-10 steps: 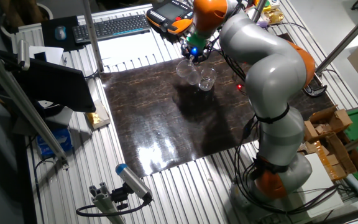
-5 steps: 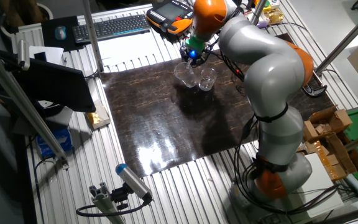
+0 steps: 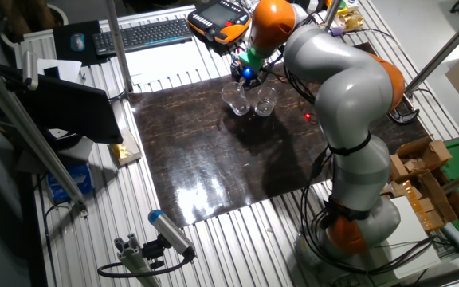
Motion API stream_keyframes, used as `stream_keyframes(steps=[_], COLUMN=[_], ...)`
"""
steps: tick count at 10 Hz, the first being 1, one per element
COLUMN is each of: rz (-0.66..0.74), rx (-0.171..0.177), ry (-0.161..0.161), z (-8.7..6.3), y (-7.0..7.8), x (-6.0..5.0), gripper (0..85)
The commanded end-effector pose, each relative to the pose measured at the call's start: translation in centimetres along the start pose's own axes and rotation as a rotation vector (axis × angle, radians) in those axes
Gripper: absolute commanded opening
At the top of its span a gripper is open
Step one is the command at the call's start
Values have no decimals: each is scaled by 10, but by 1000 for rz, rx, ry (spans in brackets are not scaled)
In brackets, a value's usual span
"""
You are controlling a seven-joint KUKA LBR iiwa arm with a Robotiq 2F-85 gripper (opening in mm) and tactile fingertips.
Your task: Pour the water from one cup into another empty cup
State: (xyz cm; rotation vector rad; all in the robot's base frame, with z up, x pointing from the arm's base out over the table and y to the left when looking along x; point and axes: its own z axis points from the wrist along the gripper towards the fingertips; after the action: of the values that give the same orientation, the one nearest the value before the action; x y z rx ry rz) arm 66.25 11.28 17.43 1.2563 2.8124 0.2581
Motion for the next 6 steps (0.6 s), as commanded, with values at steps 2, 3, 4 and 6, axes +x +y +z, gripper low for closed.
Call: stream_keyframes(steps=[2,3,4,6], rz=[9,17,21,39], rx=[-19,-26,-34,-40], ry=[3,5,6,14], z=[7,9,11,13], y=[-1,-1,-2,-3], x=[2,2,3,4], gripper=[7,7,7,7])
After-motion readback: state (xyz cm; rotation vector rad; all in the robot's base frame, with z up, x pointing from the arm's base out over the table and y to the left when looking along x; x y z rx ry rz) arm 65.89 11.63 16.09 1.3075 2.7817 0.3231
